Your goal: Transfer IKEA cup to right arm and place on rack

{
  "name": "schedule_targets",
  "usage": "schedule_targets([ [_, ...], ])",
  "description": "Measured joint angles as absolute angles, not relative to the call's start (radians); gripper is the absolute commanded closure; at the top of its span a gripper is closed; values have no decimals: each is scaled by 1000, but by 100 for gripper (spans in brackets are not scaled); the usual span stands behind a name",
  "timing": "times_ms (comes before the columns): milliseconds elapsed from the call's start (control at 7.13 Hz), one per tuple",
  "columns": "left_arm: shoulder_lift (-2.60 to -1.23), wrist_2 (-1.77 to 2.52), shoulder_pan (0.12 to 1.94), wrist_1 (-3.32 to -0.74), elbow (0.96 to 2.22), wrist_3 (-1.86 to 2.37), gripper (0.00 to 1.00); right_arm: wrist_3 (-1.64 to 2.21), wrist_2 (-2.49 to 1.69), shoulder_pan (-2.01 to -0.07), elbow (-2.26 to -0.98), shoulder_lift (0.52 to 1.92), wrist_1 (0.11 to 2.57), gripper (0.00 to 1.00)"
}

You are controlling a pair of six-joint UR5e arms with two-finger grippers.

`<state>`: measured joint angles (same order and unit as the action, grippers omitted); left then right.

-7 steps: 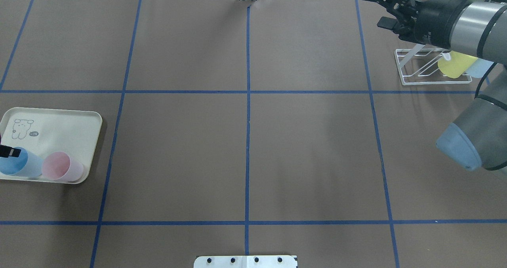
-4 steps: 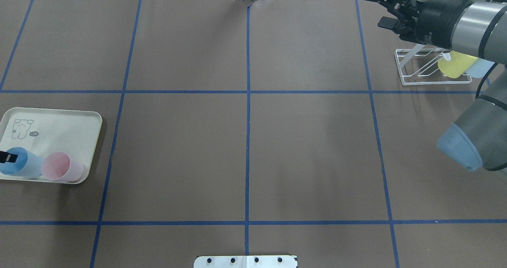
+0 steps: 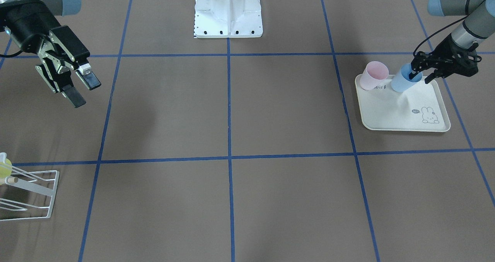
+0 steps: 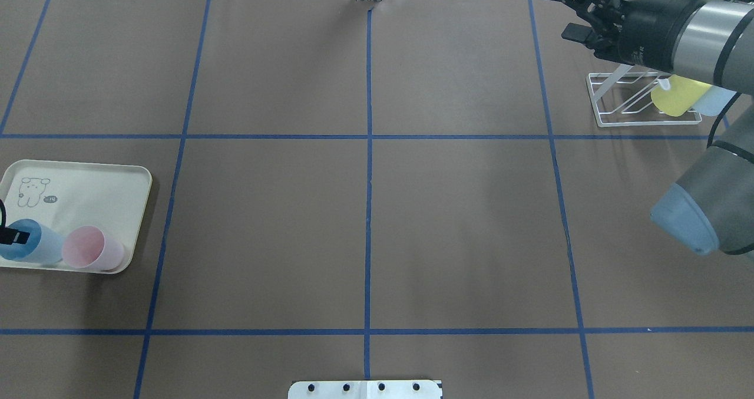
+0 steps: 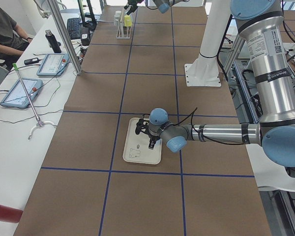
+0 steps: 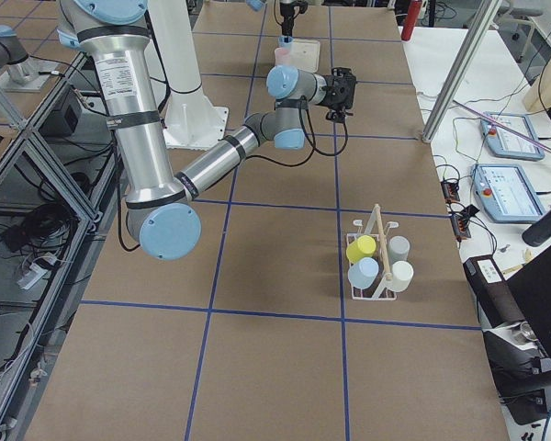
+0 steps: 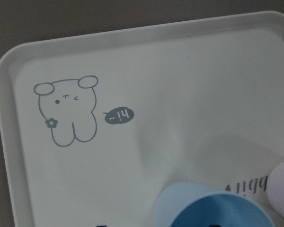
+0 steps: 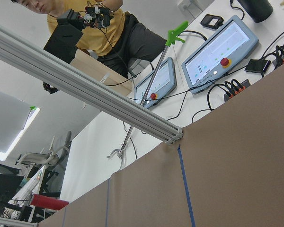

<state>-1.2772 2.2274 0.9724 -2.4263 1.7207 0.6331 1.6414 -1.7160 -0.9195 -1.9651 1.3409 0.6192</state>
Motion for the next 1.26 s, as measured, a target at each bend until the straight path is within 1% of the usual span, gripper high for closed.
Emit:
schedule_targets([
  [421, -1274, 2223, 981, -2425, 1750, 630, 100, 1640, -1716, -920, -1968, 1341, 620, 0],
  [561, -1269, 2248, 1013, -2411, 1775, 630, 100, 1640, -1715, -920, -1969, 1341, 620, 0],
  [841, -1276, 2285, 1165, -2335, 1823, 630, 100, 1640, -1715, -920, -1972, 1342, 620, 0],
  [982, -1304, 2281, 1229, -2292, 1834, 633, 100, 1640, -1715, -920, -1974, 1342, 620, 0],
  [1262, -1466, 2196, 1289, -2161, 1830, 682, 100, 1643, -1720, -920, -1979, 1342, 620, 0],
])
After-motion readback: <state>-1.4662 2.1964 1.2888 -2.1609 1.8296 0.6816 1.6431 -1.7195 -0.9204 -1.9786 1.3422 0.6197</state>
